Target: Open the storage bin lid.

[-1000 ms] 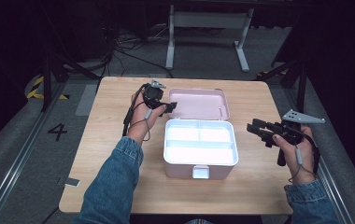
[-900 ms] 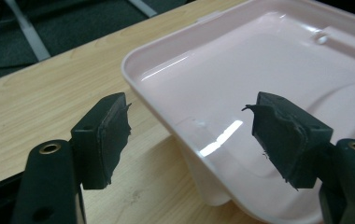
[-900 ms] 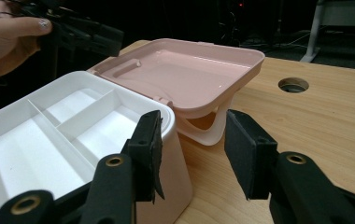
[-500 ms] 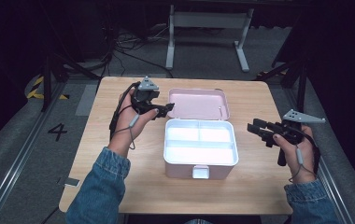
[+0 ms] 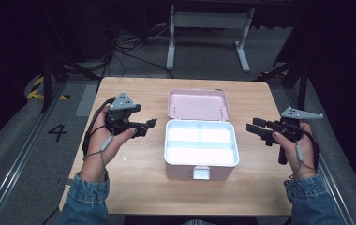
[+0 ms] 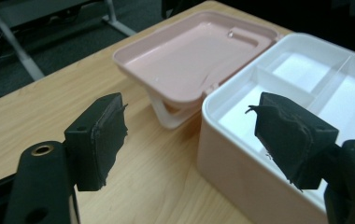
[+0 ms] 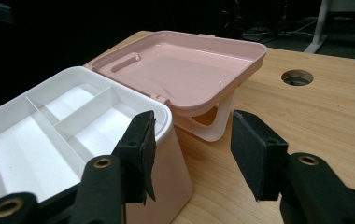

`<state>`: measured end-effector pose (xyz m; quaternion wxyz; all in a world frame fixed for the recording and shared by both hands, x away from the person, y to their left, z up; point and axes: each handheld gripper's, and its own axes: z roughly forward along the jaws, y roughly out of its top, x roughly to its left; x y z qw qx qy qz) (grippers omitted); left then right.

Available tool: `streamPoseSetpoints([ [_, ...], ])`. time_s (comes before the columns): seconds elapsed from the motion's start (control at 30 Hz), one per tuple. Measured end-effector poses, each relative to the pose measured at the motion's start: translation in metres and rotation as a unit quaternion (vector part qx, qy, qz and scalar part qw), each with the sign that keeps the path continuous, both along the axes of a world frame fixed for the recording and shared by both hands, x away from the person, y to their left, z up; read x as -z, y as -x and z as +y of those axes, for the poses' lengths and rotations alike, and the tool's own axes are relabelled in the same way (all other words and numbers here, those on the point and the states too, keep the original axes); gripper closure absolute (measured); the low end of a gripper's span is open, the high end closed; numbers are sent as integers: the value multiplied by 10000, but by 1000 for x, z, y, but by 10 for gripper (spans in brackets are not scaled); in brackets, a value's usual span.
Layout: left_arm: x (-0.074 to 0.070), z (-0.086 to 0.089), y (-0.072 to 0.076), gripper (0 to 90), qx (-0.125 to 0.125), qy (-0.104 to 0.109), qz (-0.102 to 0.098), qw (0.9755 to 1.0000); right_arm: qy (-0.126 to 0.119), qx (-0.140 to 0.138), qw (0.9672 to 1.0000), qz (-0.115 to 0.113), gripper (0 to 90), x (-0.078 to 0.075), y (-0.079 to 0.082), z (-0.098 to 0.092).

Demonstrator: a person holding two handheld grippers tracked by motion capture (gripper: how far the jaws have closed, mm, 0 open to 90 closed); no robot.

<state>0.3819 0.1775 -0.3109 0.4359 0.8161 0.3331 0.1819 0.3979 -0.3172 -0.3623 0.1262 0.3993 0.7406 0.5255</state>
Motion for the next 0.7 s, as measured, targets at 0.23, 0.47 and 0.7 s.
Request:
streamPoseSetpoints([
  [0.23,15,24,13,245,-182,-438,328,9983,143,13,9998,164,473,0,-6,-5],
  [0.47,31,38,13,236,-253,-720,789,9940,325,50,9987,390,438,3,-12,-12],
  [0.7,52,44,10,221,-439,-1204,1244,9839,969,32,9919,817,412,13,-19,-14],
])
